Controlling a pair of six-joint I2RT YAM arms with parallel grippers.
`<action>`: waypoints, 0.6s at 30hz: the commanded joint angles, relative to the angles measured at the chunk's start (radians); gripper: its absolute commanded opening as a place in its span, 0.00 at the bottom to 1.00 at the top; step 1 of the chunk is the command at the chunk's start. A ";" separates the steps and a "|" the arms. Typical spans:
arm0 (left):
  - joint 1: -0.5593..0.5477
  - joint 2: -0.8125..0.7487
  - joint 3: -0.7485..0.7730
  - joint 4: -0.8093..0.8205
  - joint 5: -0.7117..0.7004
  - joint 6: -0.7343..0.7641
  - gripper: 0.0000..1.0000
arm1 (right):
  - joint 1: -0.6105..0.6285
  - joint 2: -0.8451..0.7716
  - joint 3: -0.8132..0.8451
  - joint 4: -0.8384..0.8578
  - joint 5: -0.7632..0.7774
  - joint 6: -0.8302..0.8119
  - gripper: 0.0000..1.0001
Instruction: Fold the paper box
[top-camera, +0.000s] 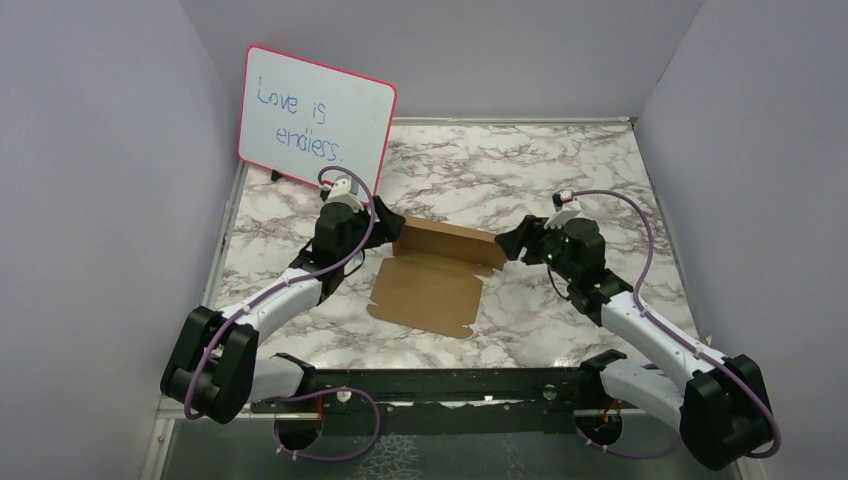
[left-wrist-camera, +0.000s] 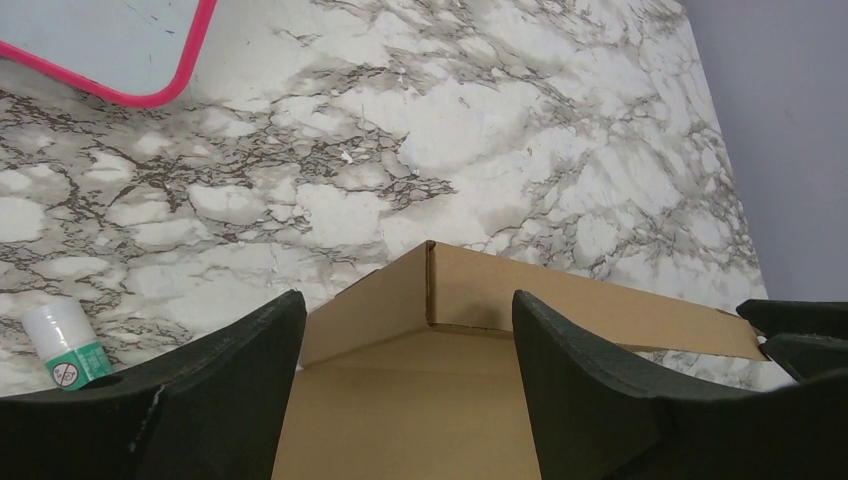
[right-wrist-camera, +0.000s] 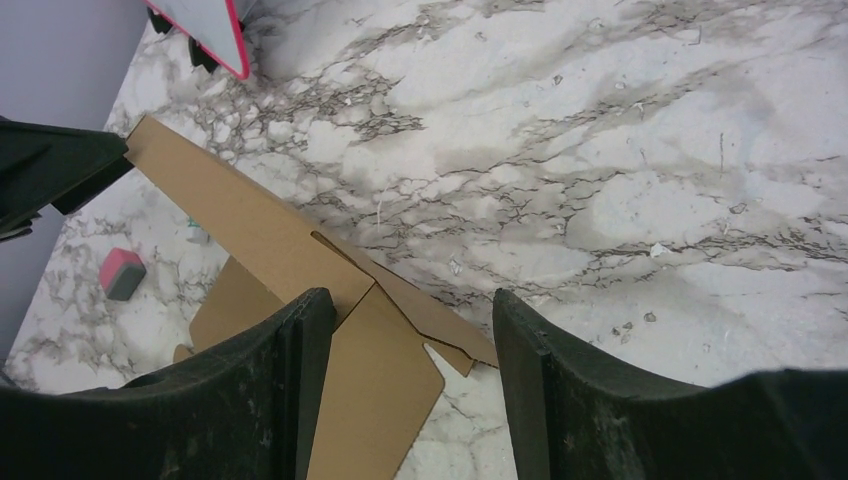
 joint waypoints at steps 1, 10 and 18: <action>-0.008 0.002 0.026 -0.007 0.030 0.022 0.75 | -0.005 0.037 0.039 0.061 -0.054 0.024 0.64; -0.020 0.017 0.035 -0.006 0.058 0.024 0.66 | -0.005 0.099 0.021 0.048 -0.055 -0.004 0.63; -0.048 0.027 0.024 0.007 0.077 0.001 0.59 | -0.005 0.143 -0.008 0.108 -0.089 -0.008 0.63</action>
